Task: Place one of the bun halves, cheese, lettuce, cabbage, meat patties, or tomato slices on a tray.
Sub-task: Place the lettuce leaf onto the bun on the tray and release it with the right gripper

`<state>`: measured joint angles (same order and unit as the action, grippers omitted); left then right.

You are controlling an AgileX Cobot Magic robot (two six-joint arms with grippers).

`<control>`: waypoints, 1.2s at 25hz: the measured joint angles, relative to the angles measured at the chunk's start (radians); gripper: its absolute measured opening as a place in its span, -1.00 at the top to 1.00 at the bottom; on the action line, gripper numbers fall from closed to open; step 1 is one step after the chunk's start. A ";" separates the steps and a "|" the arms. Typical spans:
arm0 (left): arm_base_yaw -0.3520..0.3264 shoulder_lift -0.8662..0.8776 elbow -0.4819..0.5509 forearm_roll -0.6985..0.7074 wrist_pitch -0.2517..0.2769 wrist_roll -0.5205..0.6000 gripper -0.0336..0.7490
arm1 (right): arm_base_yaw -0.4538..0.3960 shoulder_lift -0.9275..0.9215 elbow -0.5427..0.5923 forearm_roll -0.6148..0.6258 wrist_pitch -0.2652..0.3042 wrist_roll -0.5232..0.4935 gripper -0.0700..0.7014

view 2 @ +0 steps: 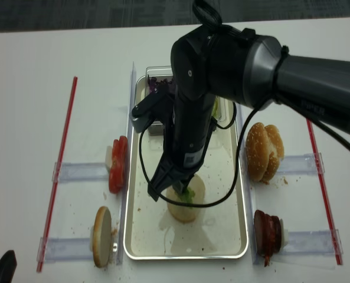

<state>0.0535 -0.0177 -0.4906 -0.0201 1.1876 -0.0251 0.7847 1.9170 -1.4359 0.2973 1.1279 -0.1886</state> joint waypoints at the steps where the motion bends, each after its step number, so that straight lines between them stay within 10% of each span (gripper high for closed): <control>1: 0.000 0.000 0.000 0.000 0.000 0.000 -0.34 | 0.000 0.009 0.000 0.000 -0.006 -0.002 0.59; 30: 0.000 0.000 0.000 0.000 0.000 0.000 -0.34 | 0.000 0.078 0.000 -0.036 -0.040 -0.045 0.59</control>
<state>0.0535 -0.0177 -0.4906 -0.0201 1.1876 -0.0251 0.7847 1.9953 -1.4359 0.2611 1.0881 -0.2340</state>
